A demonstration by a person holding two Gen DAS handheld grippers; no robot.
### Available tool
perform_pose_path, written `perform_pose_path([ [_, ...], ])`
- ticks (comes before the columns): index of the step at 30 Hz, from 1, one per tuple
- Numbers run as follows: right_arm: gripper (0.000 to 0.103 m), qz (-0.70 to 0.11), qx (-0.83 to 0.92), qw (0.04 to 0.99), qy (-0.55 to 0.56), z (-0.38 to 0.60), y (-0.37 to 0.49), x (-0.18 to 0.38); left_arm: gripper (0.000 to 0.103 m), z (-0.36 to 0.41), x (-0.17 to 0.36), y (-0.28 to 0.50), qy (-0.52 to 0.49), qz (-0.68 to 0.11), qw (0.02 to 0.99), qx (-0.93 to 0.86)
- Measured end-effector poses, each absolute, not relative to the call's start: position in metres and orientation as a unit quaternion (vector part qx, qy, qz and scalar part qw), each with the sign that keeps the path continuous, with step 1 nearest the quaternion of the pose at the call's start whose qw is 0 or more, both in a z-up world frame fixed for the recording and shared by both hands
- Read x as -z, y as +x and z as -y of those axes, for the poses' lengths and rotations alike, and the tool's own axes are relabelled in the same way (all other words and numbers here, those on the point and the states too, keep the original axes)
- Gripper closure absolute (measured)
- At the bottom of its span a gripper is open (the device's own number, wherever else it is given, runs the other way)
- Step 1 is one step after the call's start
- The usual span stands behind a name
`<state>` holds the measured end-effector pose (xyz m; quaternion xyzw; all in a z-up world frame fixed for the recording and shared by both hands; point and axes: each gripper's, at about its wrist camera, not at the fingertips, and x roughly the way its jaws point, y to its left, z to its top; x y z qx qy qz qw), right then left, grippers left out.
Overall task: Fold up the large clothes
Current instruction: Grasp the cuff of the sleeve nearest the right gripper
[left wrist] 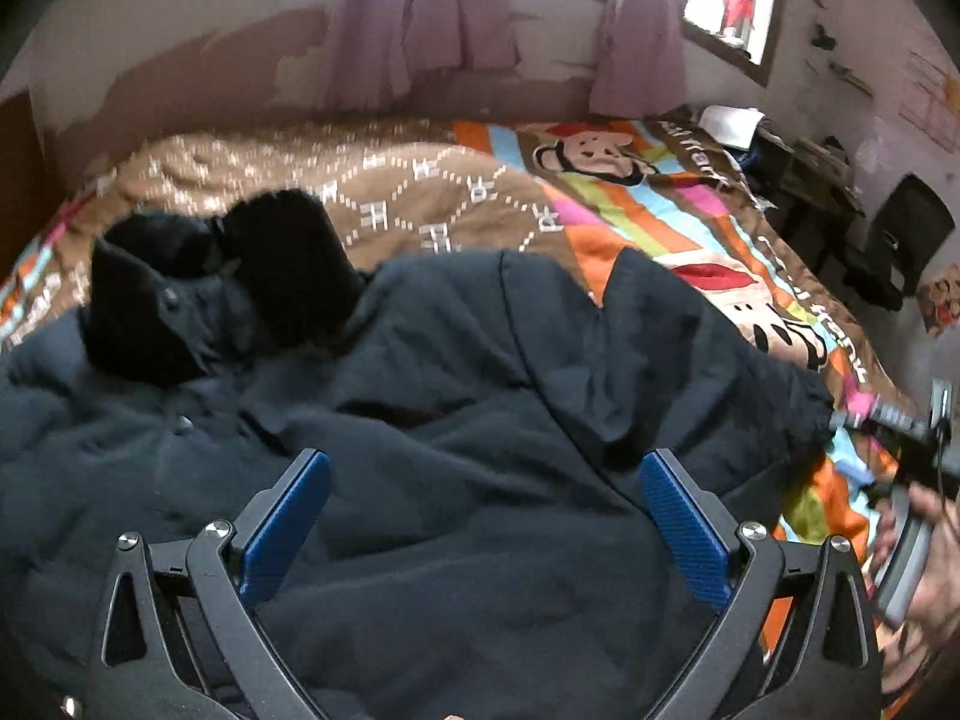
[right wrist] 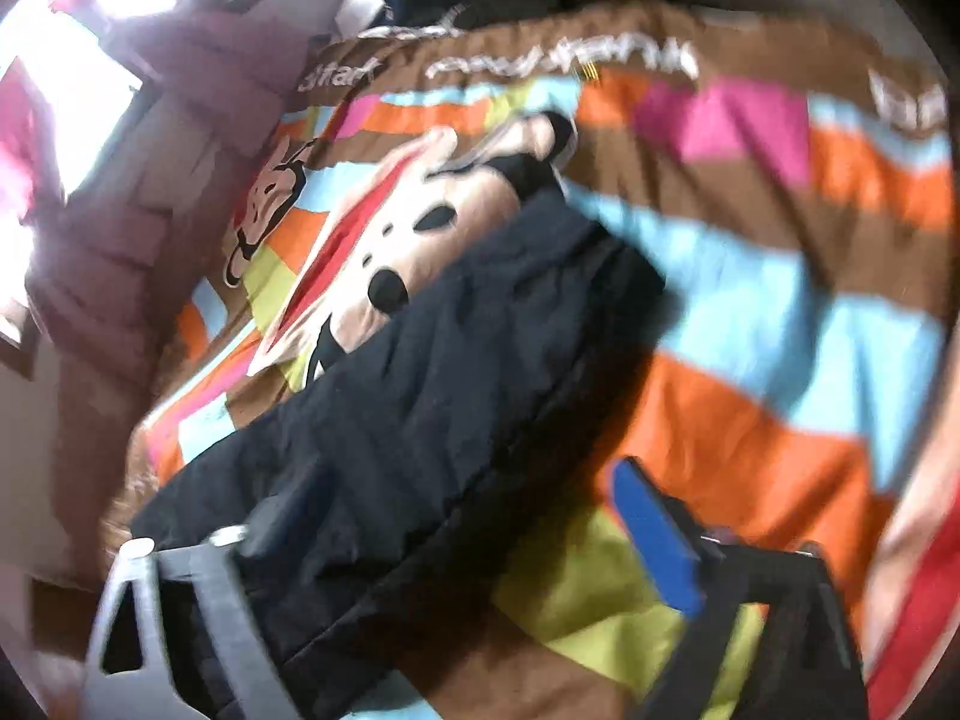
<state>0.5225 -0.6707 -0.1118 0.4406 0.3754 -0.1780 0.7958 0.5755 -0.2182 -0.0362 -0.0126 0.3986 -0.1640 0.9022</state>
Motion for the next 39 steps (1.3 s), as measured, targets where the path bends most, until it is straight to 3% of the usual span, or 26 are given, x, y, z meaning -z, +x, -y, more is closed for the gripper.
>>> perform_pose_path([
  [2, 0.057, -0.379, 0.171, 0.775, 0.475, 0.672, 0.520, 0.128, 0.002, 0.217, 0.046, 0.583, -0.039, -0.408, 0.896, 0.168],
  [8, 0.057, -0.379, 0.134, 0.737, 0.543, 0.670, 0.523, 0.153, 0.002, 0.224, 0.077, 0.601, -0.055, -0.455, 0.872, 0.172],
  [14, 0.058, -0.355, 0.112, 0.727, 0.577, 0.670, 0.525, 0.161, 0.001, 0.237, 0.100, 0.594, -0.014, -0.447, 0.881, 0.155],
  [17, 0.090, -0.349, 0.100, 0.727, 0.583, 0.669, 0.525, 0.161, 0.002, 0.231, 0.103, 0.584, -0.028, -0.426, 0.890, 0.162],
  [19, 0.095, -0.338, 0.104, 0.745, 0.566, 0.667, 0.525, 0.150, 0.002, 0.224, 0.102, 0.584, -0.048, -0.430, 0.886, 0.167],
  [22, 0.097, -0.320, 0.116, 0.783, 0.521, 0.661, 0.528, 0.118, 0.002, 0.217, 0.088, 0.589, -0.030, -0.448, 0.881, 0.150],
  [26, 0.097, -0.313, 0.106, 0.843, 0.425, 0.641, 0.547, 0.052, 0.002, 0.194, 0.043, 0.586, 0.010, -0.412, 0.900, 0.142],
  [32, 0.097, -0.253, 0.044, 0.937, 0.237, 0.562, 0.571, -0.058, 0.002, 0.110, -0.017, 0.575, -0.067, -0.393, 0.909, 0.120],
  [39, 0.098, -0.250, -0.066, 0.966, 0.000, 0.395, 0.561, -0.095, 0.002, 0.005, -0.026, 0.542, -0.134, -0.408, 0.902, 0.045],
])
